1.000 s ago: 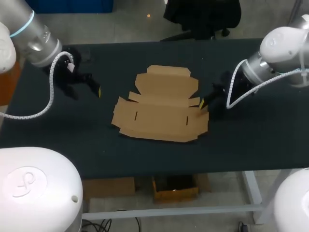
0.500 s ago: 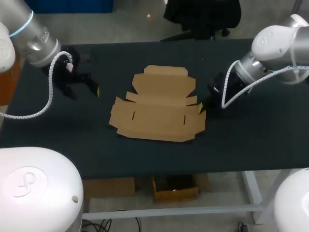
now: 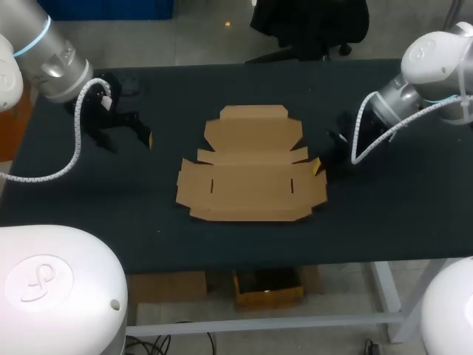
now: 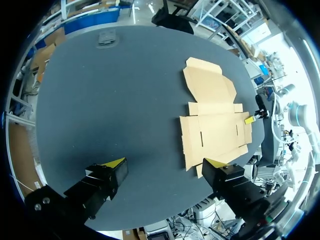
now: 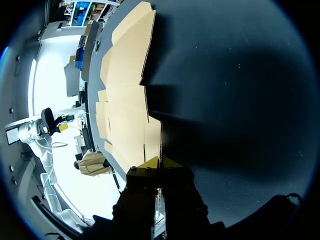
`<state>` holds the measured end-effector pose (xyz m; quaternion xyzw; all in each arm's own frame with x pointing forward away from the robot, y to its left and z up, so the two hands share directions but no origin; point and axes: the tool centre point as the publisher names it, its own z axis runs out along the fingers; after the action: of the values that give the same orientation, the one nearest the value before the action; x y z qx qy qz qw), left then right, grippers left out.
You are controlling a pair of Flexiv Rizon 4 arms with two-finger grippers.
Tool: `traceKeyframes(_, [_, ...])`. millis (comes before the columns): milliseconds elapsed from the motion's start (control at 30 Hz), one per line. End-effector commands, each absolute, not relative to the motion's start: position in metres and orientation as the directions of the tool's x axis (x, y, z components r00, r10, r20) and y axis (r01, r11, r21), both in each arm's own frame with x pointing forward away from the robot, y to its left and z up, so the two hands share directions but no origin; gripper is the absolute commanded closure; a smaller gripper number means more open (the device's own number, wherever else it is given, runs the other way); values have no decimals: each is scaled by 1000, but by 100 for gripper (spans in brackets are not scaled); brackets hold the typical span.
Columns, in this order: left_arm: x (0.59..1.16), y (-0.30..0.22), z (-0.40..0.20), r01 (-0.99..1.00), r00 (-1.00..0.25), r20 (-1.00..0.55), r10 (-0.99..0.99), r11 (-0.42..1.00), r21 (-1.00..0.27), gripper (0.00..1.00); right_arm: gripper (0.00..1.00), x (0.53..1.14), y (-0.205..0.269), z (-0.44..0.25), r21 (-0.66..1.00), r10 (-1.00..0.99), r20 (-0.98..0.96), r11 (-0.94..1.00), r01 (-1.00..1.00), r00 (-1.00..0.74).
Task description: Assemble the packaging by folding the flat box into shape, placing the metal phone stand inside, and closing the box properly
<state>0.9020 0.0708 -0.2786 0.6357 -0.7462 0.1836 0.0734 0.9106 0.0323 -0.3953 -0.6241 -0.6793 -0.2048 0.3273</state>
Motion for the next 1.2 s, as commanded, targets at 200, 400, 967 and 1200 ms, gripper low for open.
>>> traceKeyframes(200, [897,67,-276,-974,-187,340,-922,127,-190,0,100,897,20,-399,-122,715,699,137,983,-13])
traceKeyframes(400, [896,63,-275,-972,-192,339,-921,132,-192,0,100,896,17,-399,-99,690,723,165,981,-43])
traceKeyframes(967, [893,62,-274,-973,-189,336,-923,128,-194,0,100,893,18,-396,-90,687,724,191,978,-68])
traceKeyframes(1200, [892,62,-274,-972,-190,336,-922,129,-196,0,100,887,14,-398,-89,686,724,191,977,-68])
